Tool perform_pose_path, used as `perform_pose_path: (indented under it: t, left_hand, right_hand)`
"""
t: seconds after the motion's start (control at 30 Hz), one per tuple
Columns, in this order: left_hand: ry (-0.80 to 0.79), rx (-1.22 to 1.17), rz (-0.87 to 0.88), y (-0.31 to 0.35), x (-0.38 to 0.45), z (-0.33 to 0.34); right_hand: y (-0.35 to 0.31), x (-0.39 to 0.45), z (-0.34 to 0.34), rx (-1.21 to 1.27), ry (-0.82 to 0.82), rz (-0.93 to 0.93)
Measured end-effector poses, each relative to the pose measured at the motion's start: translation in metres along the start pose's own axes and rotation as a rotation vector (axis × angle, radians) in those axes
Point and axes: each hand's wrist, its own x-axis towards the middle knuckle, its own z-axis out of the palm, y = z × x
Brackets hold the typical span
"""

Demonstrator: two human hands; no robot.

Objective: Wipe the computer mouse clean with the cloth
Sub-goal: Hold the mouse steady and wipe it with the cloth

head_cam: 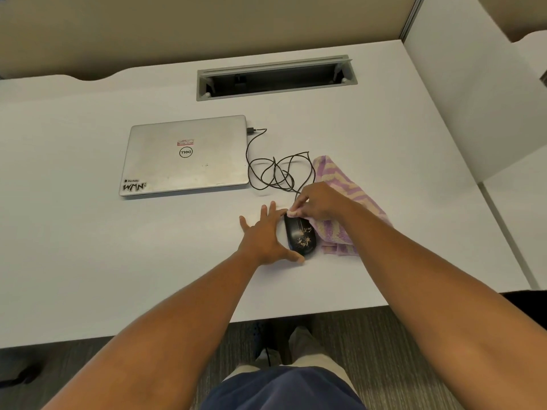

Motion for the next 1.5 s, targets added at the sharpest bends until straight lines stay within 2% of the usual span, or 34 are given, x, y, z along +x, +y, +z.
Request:
perform_pose_path:
  t: [0.13,0.2,0.3,0.43,0.53,0.7,0.77,0.97,1.23,1.5]
  left_hand:
    - [0.0,0.011,0.0,0.0,-0.001,0.0]
    - [-0.003,0.017,-0.004,0.001,-0.001,0.0]
    - [-0.005,0.012,-0.007,0.002,-0.002,-0.001]
    - [-0.002,-0.007,0.0,0.001,-0.002,-0.001]
    - [0.003,-0.023,0.003,0.001,-0.001,0.0]
    - [0.013,-0.052,0.013,0.002,-0.004,-0.002]
    - [0.012,-0.045,0.012,0.003,-0.005,-0.003]
    - [-0.004,-0.014,0.011,0.001,-0.004,0.0]
    - [-0.02,-0.016,0.041,0.003,-0.004,-0.002]
    - [0.027,-0.053,0.036,0.002,-0.004,0.001]
  right_hand:
    - [-0.003,-0.003,-0.005,-0.024,-0.23,-0.013]
    - [-0.002,-0.004,-0.01,-0.057,-0.281,0.014]
    - [-0.003,-0.003,-0.011,-0.074,-0.181,0.012]
    - [-0.014,0.0,-0.001,-0.208,-0.1,-0.091]
    - [-0.019,0.0,0.004,-0.249,-0.133,-0.135]
    - [-0.027,-0.012,0.0,-0.15,-0.289,-0.09]
    - [-0.028,-0.015,-0.004,-0.176,-0.299,-0.101]
    - [-0.028,-0.016,0.004,-0.087,-0.1,-0.161]
    - [-0.034,-0.019,0.015,-0.251,-0.324,-0.238]
    - [-0.025,-0.02,-0.004,-0.32,-0.368,-0.159]
